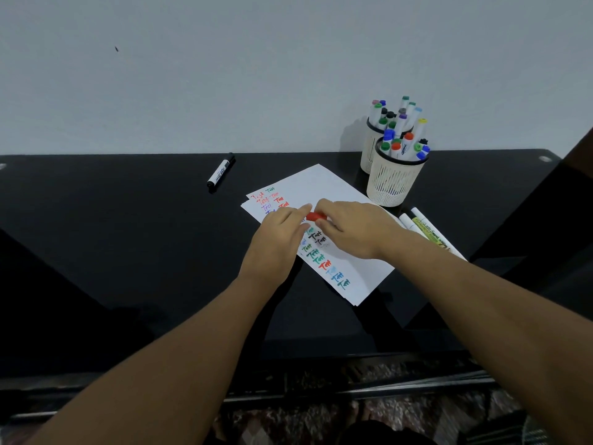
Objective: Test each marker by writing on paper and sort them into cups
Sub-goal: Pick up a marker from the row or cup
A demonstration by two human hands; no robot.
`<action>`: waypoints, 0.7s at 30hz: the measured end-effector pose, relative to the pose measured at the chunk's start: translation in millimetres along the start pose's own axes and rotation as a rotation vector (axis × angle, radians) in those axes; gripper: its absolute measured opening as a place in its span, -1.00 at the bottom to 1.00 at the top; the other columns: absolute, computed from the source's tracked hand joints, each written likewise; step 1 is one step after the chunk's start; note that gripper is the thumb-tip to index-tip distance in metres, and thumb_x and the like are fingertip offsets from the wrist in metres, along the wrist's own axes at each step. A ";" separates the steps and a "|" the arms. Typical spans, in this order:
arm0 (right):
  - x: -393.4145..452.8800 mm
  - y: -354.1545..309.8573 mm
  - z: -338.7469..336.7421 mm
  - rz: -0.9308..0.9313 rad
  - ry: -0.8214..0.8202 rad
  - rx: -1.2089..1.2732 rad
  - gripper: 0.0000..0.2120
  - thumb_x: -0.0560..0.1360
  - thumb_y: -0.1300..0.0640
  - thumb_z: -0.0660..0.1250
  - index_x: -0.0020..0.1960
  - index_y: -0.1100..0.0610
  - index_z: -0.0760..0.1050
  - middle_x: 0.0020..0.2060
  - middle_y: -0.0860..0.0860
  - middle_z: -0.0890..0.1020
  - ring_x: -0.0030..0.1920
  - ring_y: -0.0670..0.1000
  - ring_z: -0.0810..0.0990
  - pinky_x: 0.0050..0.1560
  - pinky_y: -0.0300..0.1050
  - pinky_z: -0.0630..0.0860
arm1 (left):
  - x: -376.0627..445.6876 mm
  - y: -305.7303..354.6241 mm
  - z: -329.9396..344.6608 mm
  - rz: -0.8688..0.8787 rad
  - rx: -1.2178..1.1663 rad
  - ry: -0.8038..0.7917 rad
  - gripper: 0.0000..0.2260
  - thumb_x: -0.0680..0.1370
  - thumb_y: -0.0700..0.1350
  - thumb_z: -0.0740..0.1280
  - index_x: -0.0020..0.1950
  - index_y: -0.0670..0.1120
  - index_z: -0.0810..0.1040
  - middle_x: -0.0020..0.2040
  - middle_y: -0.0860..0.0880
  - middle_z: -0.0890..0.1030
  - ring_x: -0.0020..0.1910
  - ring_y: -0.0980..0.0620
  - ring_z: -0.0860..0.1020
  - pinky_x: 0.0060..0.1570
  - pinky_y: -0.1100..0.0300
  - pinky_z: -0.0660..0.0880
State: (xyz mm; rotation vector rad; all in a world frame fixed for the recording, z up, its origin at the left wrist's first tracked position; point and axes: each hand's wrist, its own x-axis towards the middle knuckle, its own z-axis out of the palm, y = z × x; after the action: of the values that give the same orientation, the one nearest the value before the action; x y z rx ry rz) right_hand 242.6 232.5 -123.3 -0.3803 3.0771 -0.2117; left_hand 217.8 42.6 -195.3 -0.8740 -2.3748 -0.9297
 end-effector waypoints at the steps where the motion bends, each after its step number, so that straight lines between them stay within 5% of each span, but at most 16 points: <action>1: -0.9 0.2 1.0 -0.014 0.017 -0.022 -0.70 0.73 -0.15 0.00 0.28 -0.04 0.40 -0.06 -0.05 0.60 -0.04 0.02 0.57 -0.16 -0.03 0.38 | 0.0 -1.0 0.4 0.014 0.002 0.002 -0.68 0.68 -0.17 0.28 0.44 -0.16 0.51 0.20 -0.09 0.61 0.14 -0.10 0.53 0.07 0.05 0.53; 6: -7.5 1.0 6.9 0.003 0.094 -0.123 -0.62 0.71 -0.26 -0.08 0.17 -0.12 0.43 -0.19 -0.11 0.58 -0.17 0.03 0.55 -0.30 -0.05 0.28 | -1.0 -0.7 -0.6 0.085 0.028 -0.012 -0.67 0.69 -0.10 0.19 0.38 -0.19 0.55 0.12 -0.10 0.62 0.05 -0.14 0.54 -0.02 -0.05 0.54; 12: -5.9 3.9 4.8 -0.010 0.085 -0.156 -0.62 0.69 -0.29 -0.05 0.13 -0.13 0.44 -0.21 -0.10 0.57 -0.18 0.03 0.54 -0.36 -0.09 0.23 | -1.1 3.6 -3.9 0.178 0.042 0.004 -0.81 0.64 -0.24 0.29 0.22 -0.22 0.61 0.05 -0.09 0.64 -0.03 -0.10 0.53 0.08 0.09 0.48; 21: -3.1 0.7 -0.1 -0.084 0.093 -0.278 -0.67 0.72 -0.20 -0.03 0.19 -0.04 0.41 -0.17 -0.09 0.48 -0.13 0.03 0.55 -0.19 -0.05 0.32 | -1.6 12.1 -10.0 0.071 -0.003 0.019 -0.70 0.66 -0.08 0.17 0.23 -0.22 0.57 0.03 -0.14 0.63 -0.03 -0.13 0.55 -0.11 -0.07 0.58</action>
State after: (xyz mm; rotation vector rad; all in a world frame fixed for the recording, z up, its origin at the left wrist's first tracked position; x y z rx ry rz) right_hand 245.5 234.0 -123.2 -0.5236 3.1905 0.2050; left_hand 229.0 41.7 -184.2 -0.9393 -2.3114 -0.9097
